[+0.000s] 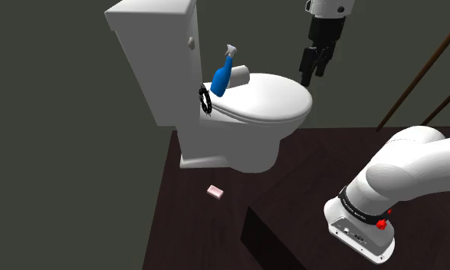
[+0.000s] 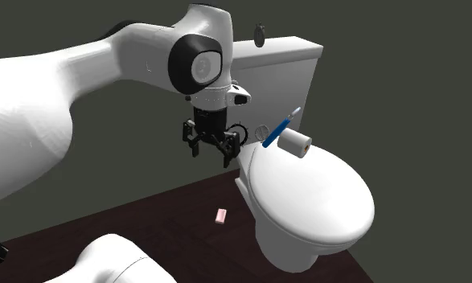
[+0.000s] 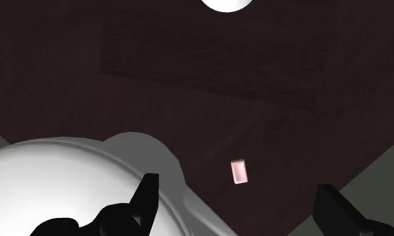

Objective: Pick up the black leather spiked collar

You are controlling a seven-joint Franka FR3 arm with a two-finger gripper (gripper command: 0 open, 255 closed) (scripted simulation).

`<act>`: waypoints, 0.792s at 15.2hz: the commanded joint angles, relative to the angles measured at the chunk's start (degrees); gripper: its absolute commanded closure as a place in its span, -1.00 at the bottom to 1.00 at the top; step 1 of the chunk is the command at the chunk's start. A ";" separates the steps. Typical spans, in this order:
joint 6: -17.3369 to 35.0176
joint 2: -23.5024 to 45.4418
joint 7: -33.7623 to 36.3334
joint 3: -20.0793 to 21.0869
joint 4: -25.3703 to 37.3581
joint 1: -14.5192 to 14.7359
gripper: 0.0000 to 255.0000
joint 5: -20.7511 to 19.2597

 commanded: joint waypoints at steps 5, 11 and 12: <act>10.75 1.92 2.03 2.46 -4.12 0.81 -1.00 1.40; 27.13 7.73 5.20 6.42 -7.61 1.70 -1.00 2.50; 29.85 9.02 5.79 7.10 -7.87 1.79 -1.00 2.51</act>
